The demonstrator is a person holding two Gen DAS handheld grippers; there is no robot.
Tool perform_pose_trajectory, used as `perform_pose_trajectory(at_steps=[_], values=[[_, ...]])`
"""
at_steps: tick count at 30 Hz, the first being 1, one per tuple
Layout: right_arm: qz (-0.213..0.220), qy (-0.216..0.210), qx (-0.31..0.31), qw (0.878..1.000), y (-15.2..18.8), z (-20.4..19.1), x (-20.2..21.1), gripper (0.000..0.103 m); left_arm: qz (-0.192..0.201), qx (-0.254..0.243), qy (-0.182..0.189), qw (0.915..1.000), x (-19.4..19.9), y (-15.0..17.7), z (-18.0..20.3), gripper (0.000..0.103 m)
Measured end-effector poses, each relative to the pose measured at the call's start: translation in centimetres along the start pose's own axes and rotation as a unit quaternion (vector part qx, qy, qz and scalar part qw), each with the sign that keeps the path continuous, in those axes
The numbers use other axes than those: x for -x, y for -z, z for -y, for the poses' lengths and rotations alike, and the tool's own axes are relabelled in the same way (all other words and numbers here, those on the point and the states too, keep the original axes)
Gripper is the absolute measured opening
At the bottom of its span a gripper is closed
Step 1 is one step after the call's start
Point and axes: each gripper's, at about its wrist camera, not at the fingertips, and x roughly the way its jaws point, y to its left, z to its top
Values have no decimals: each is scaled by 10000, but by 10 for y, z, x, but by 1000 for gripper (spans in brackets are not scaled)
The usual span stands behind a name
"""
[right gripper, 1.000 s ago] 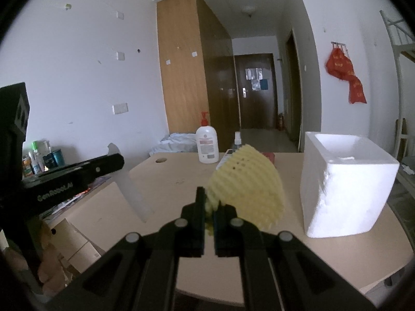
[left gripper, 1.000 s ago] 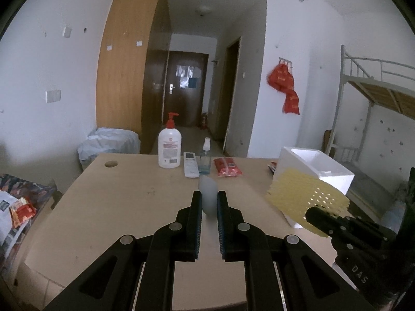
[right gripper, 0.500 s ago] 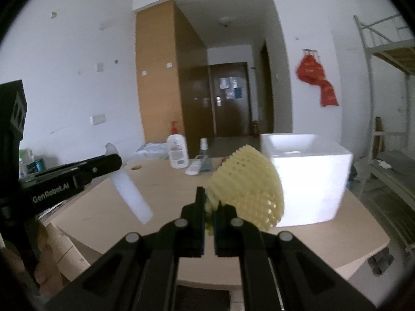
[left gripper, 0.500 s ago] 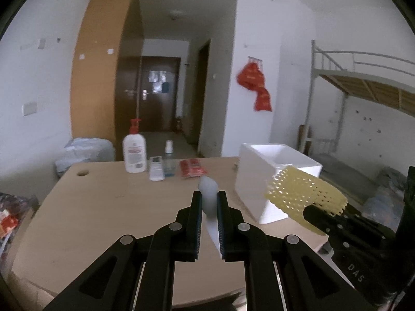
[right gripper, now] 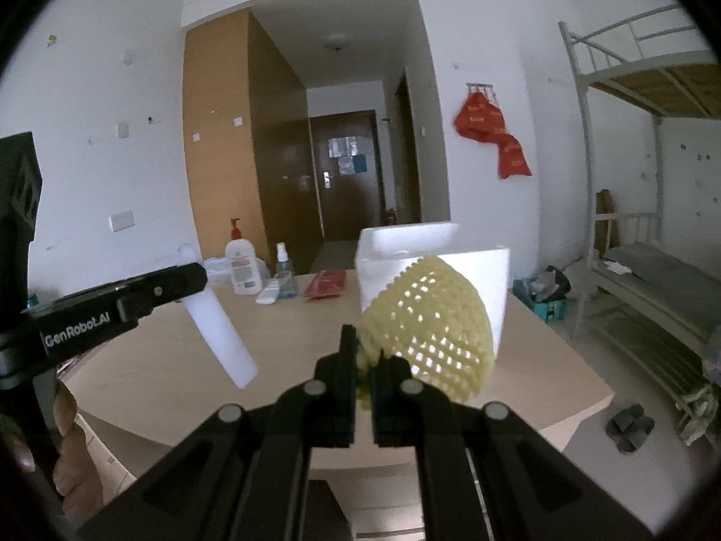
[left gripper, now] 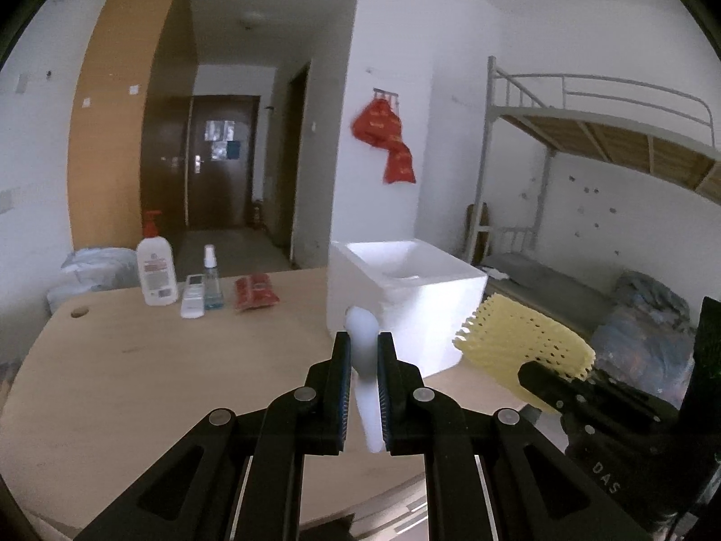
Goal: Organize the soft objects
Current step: 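Carry the sponge and foam tube with both grippers over the foam box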
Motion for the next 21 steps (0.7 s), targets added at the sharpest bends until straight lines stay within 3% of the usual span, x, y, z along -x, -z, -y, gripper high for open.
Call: perform_pose_trajectory(at_steps=[21], values=[[161, 160, -56, 9997, -21, 11, -7, 7, 59, -155, 312, 9994, -18, -30, 14, 12]])
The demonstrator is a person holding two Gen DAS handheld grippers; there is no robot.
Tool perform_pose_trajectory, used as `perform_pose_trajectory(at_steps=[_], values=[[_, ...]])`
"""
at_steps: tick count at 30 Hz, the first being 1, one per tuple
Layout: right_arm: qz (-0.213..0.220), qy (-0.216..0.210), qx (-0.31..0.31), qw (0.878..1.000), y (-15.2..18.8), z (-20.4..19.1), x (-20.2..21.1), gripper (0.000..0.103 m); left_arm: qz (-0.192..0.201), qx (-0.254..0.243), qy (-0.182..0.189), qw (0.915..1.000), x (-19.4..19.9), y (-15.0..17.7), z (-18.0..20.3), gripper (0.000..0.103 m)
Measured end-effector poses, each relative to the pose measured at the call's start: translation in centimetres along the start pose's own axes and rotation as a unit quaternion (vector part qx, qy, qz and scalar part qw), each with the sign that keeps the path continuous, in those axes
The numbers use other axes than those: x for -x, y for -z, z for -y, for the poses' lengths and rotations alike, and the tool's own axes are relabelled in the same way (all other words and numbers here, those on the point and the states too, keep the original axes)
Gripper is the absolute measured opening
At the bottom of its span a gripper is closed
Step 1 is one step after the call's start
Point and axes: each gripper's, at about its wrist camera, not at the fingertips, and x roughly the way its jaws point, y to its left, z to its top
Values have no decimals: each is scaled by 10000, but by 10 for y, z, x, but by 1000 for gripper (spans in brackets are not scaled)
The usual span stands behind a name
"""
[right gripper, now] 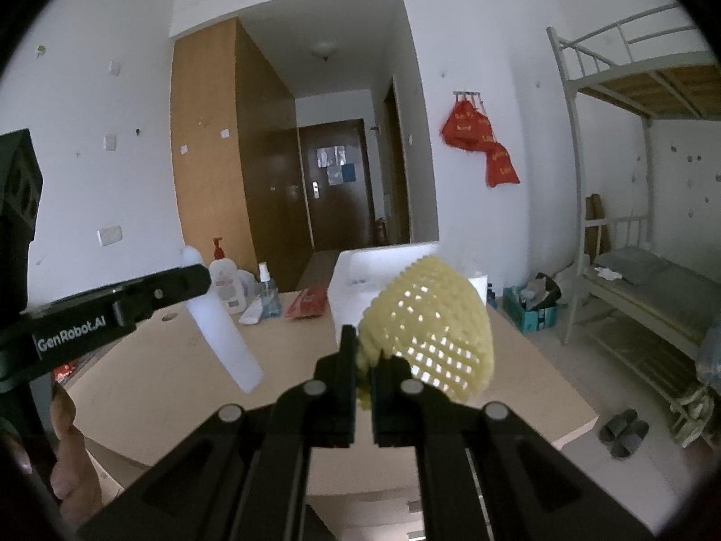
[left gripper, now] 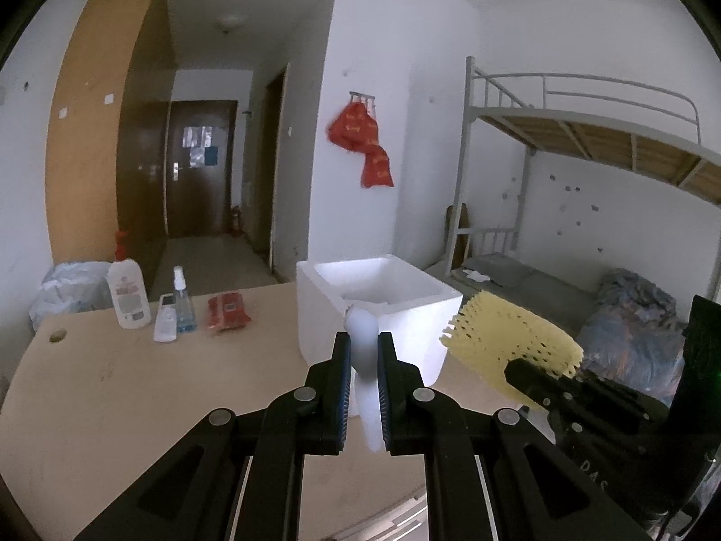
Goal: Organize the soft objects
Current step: 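Carry the sponge and foam tube with both grippers over the foam box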
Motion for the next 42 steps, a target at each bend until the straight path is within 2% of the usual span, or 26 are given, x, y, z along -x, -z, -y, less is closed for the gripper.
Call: perform_pose_trajectory(at_steps=[20, 31, 42], values=[[-51, -63, 92, 9999, -44, 6, -42, 7, 135, 35, 170, 9998, -38, -59, -7, 12], [-207, -100, 89, 9997, -60, 14, -76, 7, 77, 98, 207, 9997, -72, -84, -19, 12], [-316, 5, -9, 9995, -69, 31, -106, 7, -129, 61, 377, 9992, -127, -97, -16, 12]])
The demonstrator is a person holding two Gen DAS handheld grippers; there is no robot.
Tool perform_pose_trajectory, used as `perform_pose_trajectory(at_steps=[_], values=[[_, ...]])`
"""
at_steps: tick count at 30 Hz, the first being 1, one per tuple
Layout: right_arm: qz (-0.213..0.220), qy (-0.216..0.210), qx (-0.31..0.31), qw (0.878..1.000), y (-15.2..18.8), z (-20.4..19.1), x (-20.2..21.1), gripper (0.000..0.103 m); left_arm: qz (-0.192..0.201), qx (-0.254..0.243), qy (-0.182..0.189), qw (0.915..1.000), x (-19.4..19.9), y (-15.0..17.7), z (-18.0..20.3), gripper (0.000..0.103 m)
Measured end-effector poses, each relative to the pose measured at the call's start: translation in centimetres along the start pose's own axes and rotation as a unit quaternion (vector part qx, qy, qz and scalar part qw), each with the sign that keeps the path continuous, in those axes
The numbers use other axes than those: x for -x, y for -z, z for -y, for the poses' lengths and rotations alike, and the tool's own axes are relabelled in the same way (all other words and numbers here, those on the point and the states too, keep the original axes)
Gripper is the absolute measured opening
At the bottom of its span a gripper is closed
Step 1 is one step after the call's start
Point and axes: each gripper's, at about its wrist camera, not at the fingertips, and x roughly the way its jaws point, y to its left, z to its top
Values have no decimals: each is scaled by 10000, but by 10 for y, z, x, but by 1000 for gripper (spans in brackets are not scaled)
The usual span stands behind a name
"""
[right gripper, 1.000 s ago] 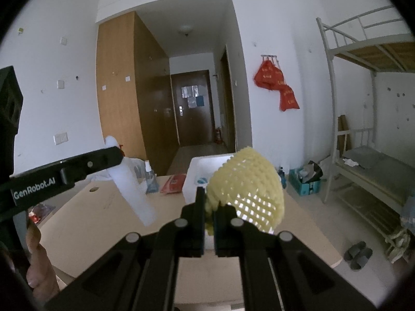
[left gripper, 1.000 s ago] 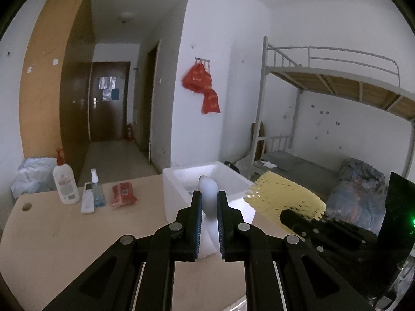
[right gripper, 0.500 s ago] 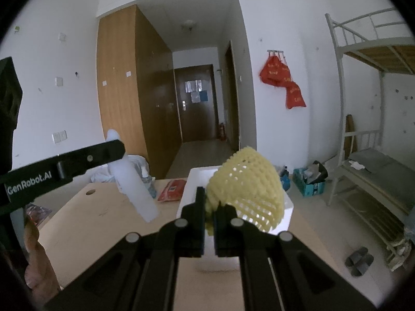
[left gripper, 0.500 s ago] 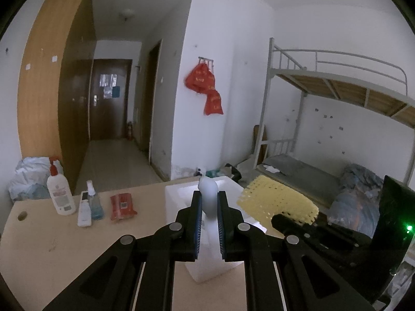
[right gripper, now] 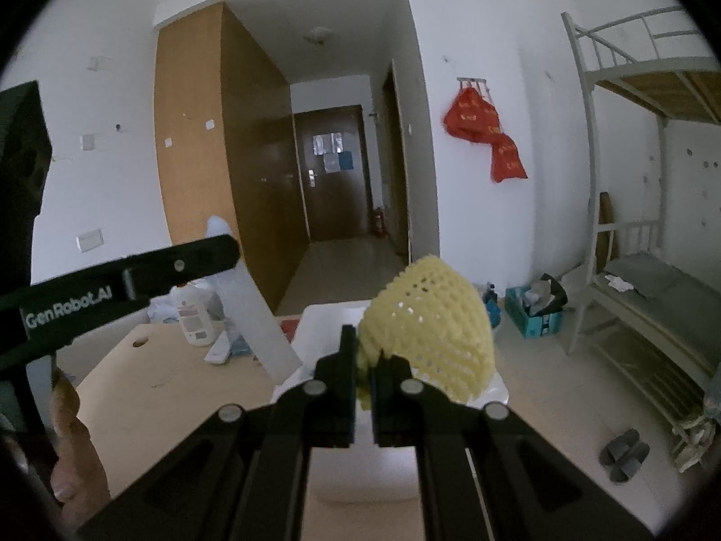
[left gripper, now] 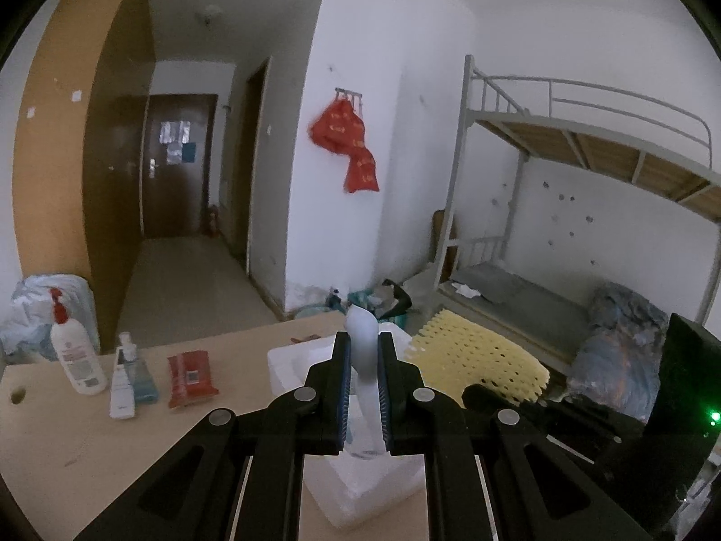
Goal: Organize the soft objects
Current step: 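Carry the sponge and foam tube with both grippers over the foam box, then open both grippers over the foam box to drop the sponge and tube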
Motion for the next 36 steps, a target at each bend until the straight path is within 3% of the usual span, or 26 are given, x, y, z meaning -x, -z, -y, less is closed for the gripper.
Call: perform_pose_trajectory(at_steps=[12, 21, 28, 32, 36], values=[[-20, 277, -111, 9996, -7, 17, -14, 7, -401, -13, 212, 9990, -65, -4, 1, 12], [-57, 513, -182, 9985, -3, 23, -9, 7, -571, -66, 374, 9976, -81, -1, 6, 12], [-81, 530, -225, 9983, -3, 24, -10, 7, -616, -147, 190, 9978, -89, 0, 7, 13], [-74, 542, -236, 9982, -3, 23, -11, 7, -528, -211, 19, 9984, -90, 1, 6, 34], [-66, 530, -228, 9983, -4, 21, -12, 7, -386, -147, -114, 9991, -88, 0, 0, 85]])
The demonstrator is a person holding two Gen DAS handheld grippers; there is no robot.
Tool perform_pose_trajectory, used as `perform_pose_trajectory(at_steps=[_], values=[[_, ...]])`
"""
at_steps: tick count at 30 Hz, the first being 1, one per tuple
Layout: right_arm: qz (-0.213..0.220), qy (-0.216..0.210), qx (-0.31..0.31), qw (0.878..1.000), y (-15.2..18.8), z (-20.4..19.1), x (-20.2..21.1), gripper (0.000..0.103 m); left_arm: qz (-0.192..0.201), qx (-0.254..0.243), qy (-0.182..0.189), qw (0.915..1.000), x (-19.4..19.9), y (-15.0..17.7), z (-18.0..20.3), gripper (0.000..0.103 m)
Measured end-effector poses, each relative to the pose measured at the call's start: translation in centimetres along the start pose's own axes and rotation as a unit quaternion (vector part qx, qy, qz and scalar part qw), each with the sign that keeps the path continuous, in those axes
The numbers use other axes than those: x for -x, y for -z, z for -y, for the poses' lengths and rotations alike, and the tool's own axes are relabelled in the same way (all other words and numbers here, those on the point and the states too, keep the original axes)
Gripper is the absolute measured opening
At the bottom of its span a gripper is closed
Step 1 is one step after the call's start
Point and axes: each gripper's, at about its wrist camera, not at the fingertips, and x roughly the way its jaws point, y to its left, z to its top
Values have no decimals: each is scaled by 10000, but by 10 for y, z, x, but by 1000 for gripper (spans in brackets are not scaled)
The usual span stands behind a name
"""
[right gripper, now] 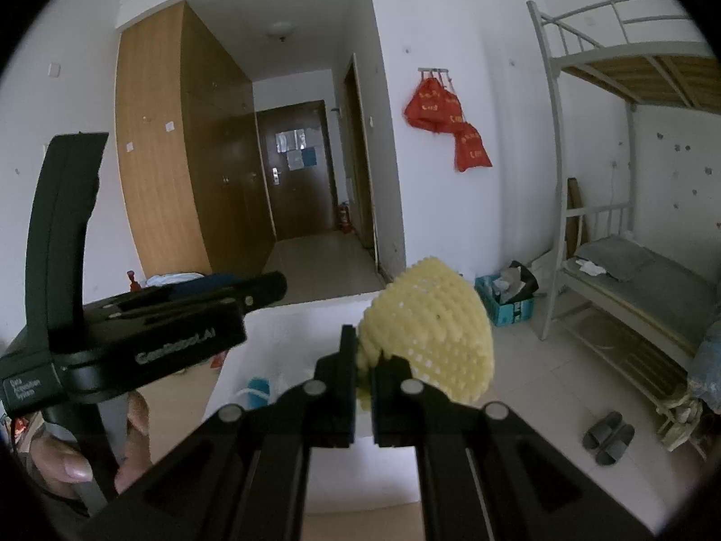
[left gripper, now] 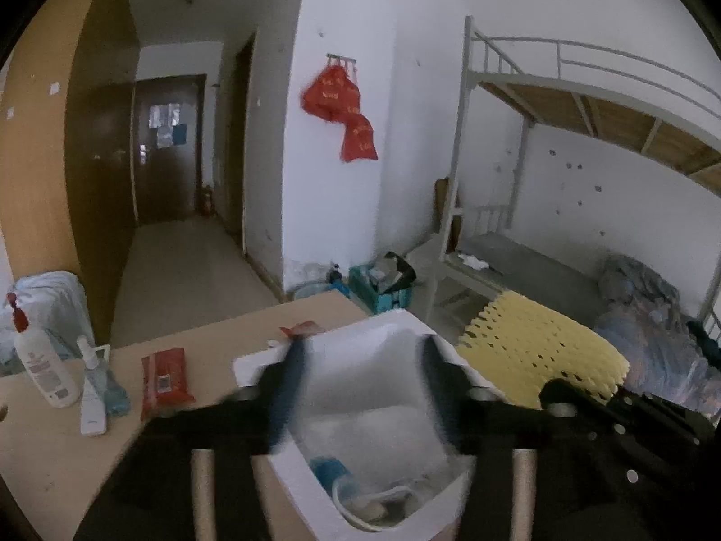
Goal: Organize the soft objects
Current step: 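Open both grippers over the foam box to drop the sponge and tube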
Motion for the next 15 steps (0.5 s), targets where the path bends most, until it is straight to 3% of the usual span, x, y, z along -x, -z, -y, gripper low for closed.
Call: perform_pose_trajectory(at_steps=[1, 15], values=[[6, 3, 3, 10000, 0, 0, 0, 7, 55, 34, -59, 10000, 1, 0, -2, 91], [-66, -167, 49, 9998, 0, -6, -10, 7, 127, 106, -422, 9990, 11, 2, -19, 92]])
